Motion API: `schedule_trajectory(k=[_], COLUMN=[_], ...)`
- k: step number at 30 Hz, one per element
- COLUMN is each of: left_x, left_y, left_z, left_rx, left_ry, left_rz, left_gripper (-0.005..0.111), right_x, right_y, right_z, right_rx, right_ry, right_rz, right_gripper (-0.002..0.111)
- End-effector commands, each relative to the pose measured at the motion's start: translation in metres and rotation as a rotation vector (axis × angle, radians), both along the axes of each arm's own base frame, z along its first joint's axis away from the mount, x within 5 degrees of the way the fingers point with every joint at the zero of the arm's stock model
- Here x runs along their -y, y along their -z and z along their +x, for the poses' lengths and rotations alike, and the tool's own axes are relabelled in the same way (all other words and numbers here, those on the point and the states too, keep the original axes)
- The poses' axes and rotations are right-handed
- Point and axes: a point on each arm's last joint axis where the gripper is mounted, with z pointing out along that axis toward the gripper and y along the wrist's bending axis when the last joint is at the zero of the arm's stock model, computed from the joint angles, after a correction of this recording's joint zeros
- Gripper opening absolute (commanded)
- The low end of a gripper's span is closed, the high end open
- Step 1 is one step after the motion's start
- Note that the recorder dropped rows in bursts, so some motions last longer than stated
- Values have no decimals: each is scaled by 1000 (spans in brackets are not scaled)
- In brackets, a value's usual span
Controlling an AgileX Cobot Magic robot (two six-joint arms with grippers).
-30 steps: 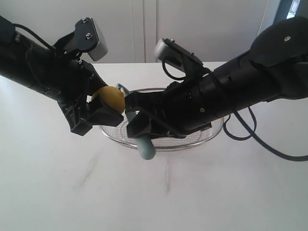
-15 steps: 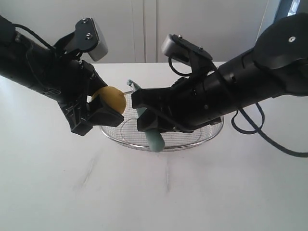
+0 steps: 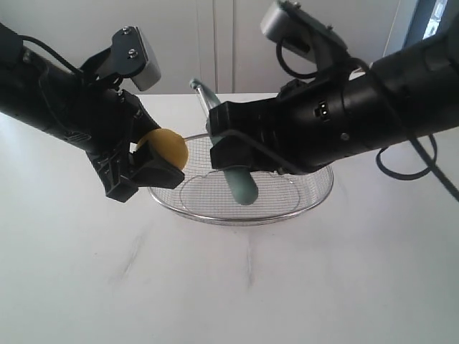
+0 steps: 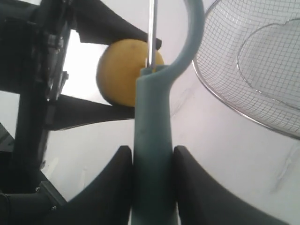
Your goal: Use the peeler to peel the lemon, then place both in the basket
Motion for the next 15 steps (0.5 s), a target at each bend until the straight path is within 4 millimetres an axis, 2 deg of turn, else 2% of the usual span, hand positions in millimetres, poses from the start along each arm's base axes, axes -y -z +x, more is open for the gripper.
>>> schedule_trajectory(k=[1, 8, 15], left_x=[1, 1, 1], left_y=[-2, -2, -2], left_z=[-5, -5, -6], left_rx=[-19, -28, -35], left_ry=[6, 1, 2], left_rz=[-15, -17, -19], left_gripper=[0, 0, 0], right_x=[10, 15, 14], right_y=[-9, 3, 35], right_z=[-8, -9, 1], right_rx=[36, 30, -9], right_ry=[14, 9, 73], right_rz=[-28, -105, -135], right_gripper=[0, 0, 0])
